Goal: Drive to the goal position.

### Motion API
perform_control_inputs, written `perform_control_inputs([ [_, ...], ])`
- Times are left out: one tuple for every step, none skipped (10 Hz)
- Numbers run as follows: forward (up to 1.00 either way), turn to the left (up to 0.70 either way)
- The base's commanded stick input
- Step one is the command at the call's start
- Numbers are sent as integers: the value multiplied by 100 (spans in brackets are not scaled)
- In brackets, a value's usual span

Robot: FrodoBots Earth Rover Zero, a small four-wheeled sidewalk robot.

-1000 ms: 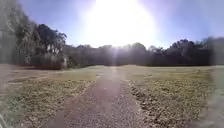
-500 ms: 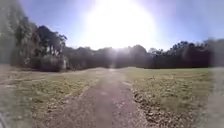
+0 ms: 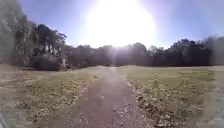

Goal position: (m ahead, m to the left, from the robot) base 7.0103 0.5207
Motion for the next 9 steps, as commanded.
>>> perform_control_inputs([
  [50,0],
  [50,0],
  [50,0],
  [50,0],
  [50,0],
  [50,0],
  [50,0],
  [50,0],
  [50,0],
])
